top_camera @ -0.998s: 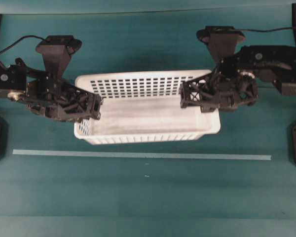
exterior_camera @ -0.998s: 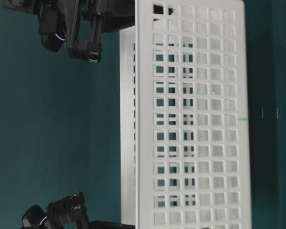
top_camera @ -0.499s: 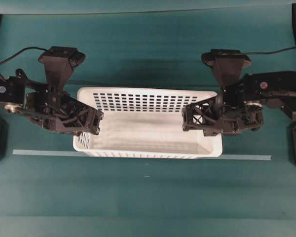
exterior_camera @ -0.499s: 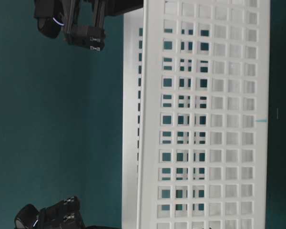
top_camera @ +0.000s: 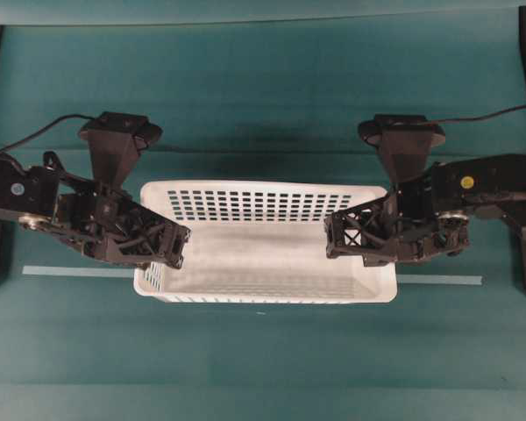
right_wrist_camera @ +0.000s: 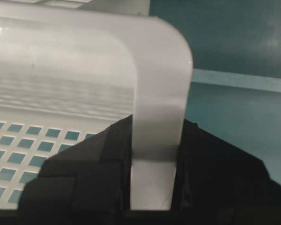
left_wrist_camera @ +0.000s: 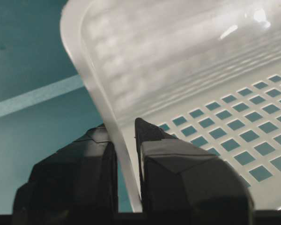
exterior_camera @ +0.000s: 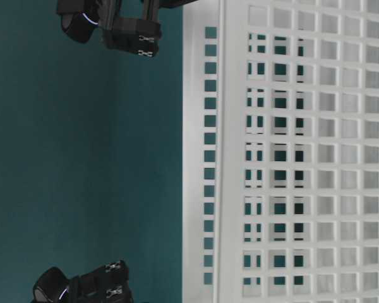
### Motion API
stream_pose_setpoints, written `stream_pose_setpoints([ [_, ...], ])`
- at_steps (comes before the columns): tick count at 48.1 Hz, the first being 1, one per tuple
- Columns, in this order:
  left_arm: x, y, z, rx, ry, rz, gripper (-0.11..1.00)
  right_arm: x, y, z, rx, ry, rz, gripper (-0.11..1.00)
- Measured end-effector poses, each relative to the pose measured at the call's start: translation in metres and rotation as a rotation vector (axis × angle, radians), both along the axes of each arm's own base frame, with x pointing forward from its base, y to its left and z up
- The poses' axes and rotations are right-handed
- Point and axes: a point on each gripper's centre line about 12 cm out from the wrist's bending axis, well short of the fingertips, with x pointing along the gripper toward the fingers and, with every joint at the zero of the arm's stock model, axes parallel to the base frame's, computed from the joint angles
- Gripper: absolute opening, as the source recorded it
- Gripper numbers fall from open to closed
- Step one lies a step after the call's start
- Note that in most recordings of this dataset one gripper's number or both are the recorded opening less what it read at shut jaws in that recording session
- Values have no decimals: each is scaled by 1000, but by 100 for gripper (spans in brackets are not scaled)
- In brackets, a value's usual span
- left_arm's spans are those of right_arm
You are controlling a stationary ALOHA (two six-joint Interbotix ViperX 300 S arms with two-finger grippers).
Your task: Lift the white basket with both hands.
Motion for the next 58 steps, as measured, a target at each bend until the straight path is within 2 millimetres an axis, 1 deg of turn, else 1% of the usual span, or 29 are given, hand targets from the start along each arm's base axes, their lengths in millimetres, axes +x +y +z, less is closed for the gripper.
stream_pose_setpoints([
  [19,0,-9,-9,-24,16,22,4,1,12,-12,6,-21,4,17],
  [33,2,-12,-19,-26,22,18,4,-1,12,-17,5,-10,4,17],
  [58,0,-12,-24,-25,31,19,4,2,12,-25,5,-32,0,17],
])
